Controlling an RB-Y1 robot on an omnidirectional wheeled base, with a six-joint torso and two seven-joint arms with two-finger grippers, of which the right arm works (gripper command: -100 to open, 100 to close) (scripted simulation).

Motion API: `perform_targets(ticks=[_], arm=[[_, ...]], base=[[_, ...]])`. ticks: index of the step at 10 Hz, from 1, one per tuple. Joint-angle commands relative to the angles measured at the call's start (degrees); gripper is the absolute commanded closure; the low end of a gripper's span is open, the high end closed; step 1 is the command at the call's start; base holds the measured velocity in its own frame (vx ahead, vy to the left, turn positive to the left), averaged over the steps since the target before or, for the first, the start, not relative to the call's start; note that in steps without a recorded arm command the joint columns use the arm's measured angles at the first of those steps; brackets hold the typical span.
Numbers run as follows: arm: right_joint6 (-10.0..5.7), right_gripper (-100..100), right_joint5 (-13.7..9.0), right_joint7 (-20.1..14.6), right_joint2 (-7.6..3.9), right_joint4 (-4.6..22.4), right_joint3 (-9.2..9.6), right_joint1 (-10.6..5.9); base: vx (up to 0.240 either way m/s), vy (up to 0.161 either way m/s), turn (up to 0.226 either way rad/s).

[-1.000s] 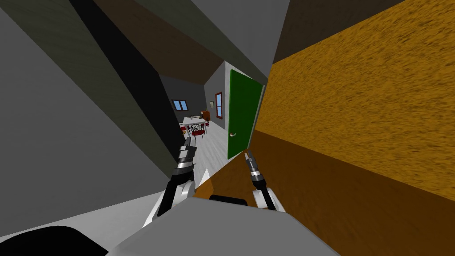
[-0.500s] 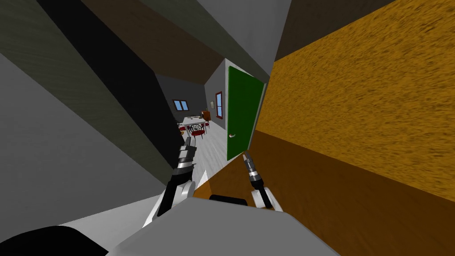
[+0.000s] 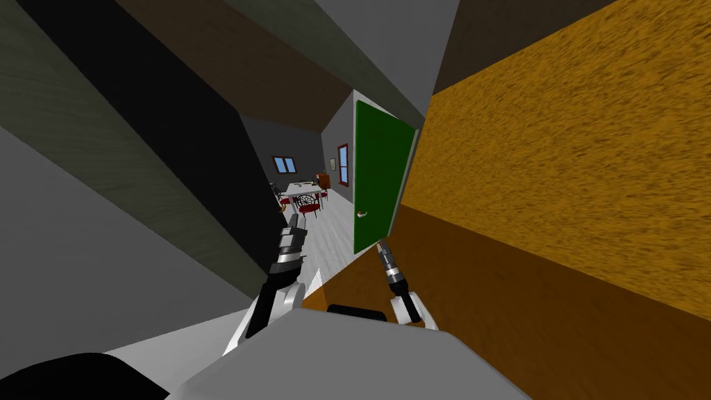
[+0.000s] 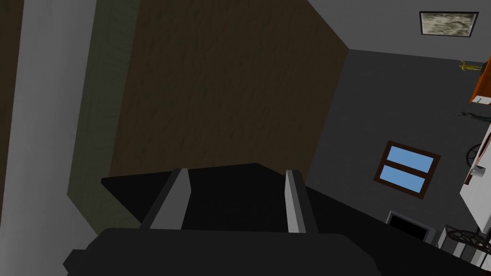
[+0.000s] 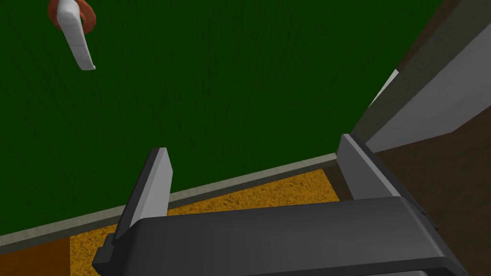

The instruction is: Push the door open

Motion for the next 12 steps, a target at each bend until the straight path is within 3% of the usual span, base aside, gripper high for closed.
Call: perform_targets(ticks=[1, 7, 9, 12], arm=[[-0.26, -100, 0.27, -0.25, 0.02, 1.77, 0.26, -0.72], [-1.2, -100, 1.48, -1.12, 0.45, 9.22, 1.39, -3.86], [-1.72, -100, 2.14, -1.59, 0.79, 13.29, 2.0, -5.57], [-2.09, -100, 2.61, -1.93, 1.09, 16.21, 2.44, -6.8]], base=[[0.084, -0.043, 0.03], [0.107, -0.075, 0.039], [0.139, -0.092, 0.062], [0.107, -0.093, 0.03]])
